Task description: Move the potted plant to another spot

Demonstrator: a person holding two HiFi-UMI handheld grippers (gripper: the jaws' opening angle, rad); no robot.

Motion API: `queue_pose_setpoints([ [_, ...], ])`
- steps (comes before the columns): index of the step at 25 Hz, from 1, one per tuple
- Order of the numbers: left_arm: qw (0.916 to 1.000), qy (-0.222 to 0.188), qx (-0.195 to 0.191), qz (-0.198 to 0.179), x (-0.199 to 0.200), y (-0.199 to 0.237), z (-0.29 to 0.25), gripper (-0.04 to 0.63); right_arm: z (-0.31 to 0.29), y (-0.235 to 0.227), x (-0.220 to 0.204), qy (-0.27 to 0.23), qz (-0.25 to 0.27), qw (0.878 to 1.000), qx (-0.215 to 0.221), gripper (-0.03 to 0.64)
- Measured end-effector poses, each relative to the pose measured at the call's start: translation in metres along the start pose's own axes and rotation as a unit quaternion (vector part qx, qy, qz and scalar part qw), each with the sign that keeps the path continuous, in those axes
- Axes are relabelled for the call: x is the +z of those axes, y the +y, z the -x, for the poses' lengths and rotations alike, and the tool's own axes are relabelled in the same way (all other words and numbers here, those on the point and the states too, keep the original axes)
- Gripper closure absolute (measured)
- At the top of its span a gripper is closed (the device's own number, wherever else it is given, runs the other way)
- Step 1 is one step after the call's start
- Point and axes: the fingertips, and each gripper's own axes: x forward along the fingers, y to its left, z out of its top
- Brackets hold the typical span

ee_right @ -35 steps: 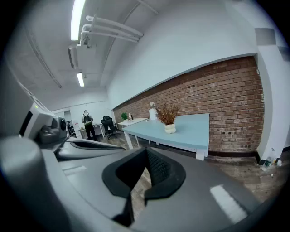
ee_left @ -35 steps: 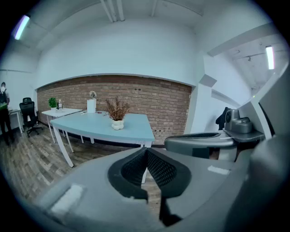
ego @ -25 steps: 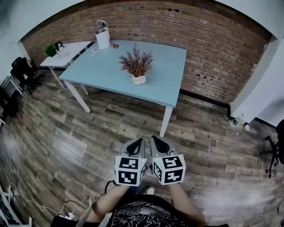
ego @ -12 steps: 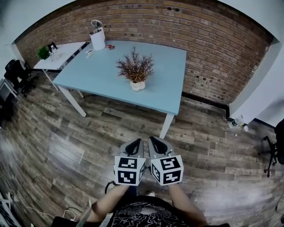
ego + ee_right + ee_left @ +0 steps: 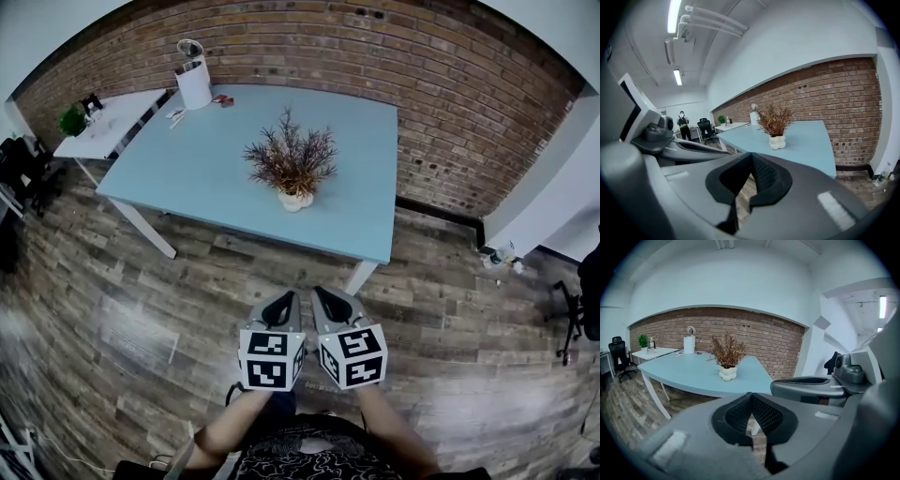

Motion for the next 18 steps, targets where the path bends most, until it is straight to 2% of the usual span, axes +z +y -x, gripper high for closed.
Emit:
queue_pose_setpoints([
  [9, 0.9993, 0.011, -0.034, -0.005, 0.02, 0.037, -0.033, 0.603, -0.05, -0.012, 0.017, 0.004, -0.005, 0.999, -0.042, 0.6],
  [18, 0.9975, 0.01, -0.063, -0.029, 0.039, 0.078, -0.051, 0.603, -0.098, -0.015, 0.033, -0.002, 0.001, 0.997, -0.075, 0.544],
])
